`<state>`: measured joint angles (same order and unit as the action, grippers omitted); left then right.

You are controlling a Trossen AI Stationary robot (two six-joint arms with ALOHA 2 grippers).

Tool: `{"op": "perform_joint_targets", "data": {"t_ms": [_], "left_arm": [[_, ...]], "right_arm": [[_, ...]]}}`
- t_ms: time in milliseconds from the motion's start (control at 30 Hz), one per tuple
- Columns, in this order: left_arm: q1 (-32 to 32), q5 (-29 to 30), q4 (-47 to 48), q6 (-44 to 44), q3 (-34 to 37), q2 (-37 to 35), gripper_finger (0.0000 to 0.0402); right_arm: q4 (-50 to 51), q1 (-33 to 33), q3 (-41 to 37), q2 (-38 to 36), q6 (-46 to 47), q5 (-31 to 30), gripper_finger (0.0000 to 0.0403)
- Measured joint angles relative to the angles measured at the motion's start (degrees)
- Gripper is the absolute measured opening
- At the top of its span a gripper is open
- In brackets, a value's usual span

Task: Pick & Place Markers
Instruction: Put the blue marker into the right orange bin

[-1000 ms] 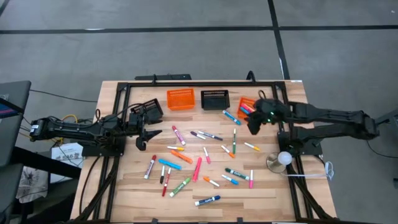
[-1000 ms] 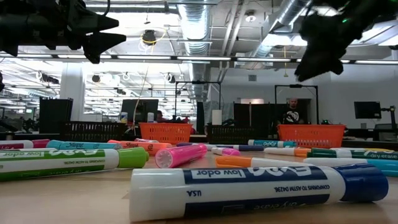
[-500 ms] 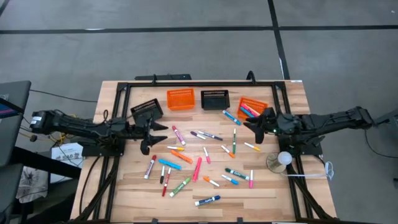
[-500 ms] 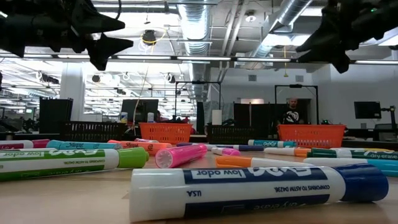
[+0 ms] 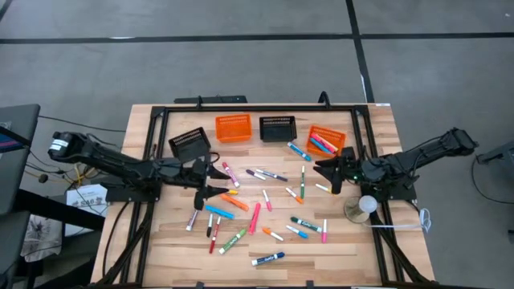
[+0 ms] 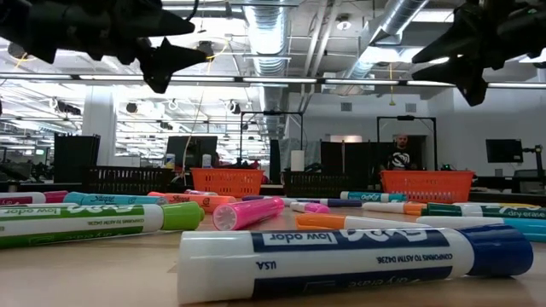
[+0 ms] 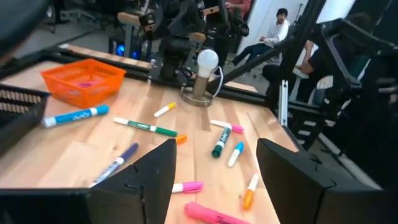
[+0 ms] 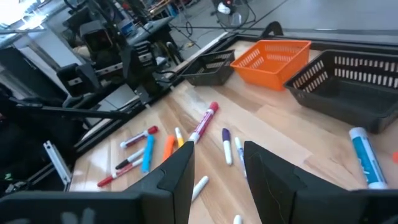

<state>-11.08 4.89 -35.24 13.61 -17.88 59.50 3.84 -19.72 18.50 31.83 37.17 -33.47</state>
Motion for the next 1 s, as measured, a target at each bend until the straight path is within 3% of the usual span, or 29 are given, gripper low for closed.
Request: {"op": "perform_joint_targets", "data": {"t_ms": [267,600,767,1000], "left_arm": [[-2.4,8.6,0.0,7.0,-4.4,7.5,0.0222],[-1.8,9.7,-0.9,7.1,-4.7,9.3,0.0222],[0.6,14.9,-2.8,22.6,-4.7,9.2,0.0222],[0.2,10.8,-2.5,33.0,-6.7,9.9,0.0222]], "right_arm": [[0.0,0.0,0.0,0.0,-0.1,-0.1,0.0129],[0.0,0.0,0.0,0.0,-1.7,0.0,0.0129],[0.2,-0.1,0.0,0.0,-1.6,0.3,0.0129],[0.1,-0.1,0.0,0.0,-1.3,0.3,0.0129]]}}
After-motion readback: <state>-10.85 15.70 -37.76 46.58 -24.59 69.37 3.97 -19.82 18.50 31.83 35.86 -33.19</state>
